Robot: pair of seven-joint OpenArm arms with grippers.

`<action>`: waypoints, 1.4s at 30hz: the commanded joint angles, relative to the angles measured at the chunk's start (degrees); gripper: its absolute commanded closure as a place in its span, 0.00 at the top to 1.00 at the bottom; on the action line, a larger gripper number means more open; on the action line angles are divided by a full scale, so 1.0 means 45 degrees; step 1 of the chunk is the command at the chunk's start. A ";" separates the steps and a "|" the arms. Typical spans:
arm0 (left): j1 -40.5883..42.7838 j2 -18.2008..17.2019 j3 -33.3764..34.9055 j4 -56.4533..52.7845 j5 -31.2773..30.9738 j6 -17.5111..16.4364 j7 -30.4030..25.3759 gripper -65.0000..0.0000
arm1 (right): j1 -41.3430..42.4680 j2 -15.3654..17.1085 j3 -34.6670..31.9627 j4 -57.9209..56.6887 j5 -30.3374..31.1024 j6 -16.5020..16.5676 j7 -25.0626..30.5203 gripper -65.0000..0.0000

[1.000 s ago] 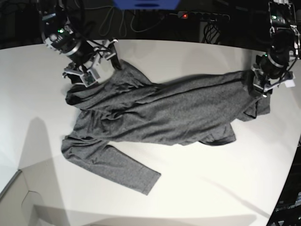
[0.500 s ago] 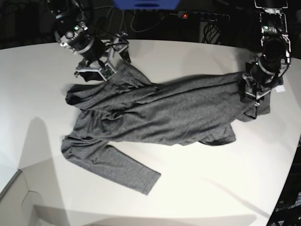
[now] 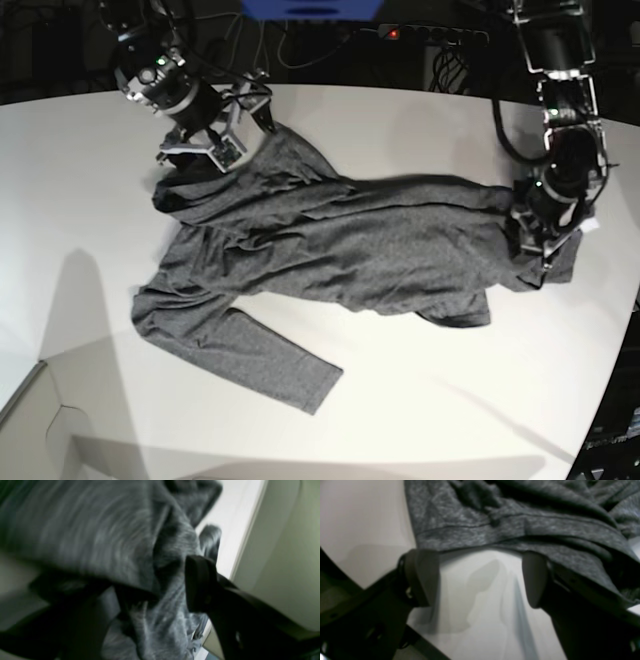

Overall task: Layout the t-shirt on the table in an organized manner, then fold the t-shirt properly
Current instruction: 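Pull the held edges apart with both grippers to straighten the shirt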

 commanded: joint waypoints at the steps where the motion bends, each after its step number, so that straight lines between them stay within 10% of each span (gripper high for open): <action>1: -0.0008 0.0176 0.0039 -0.0160 0.0574 0.0463 0.0316 0.48 | 0.0058 0.0094 0.0040 0.0196 0.0068 0.0035 0.0264 0.81; 5: -0.0320 0.0742 0.0039 -0.0941 0.1727 0.0463 0.0238 0.45 | 0.0058 0.0113 0.0040 0.0196 0.0068 0.0035 0.0264 0.81; 12: -0.0867 0.0683 -0.0078 -0.2465 0.2274 0.0463 0.0218 0.00 | 0.0058 0.0113 0.0040 0.0196 0.0068 0.0035 0.0244 0.81; 29: 0.0949 0.0625 -0.0097 0.5447 0.1317 0.0463 0.0765 0.00 | 0.0097 -0.0356 0.0040 0.0235 0.0049 -0.0004 0.0244 0.81; 42: 0.1047 0.0469 -0.0566 0.4861 0.1317 0.0463 0.0765 0.00 | 0.0390 -0.0434 -0.1288 0.0216 0.0049 -0.0004 0.0244 0.81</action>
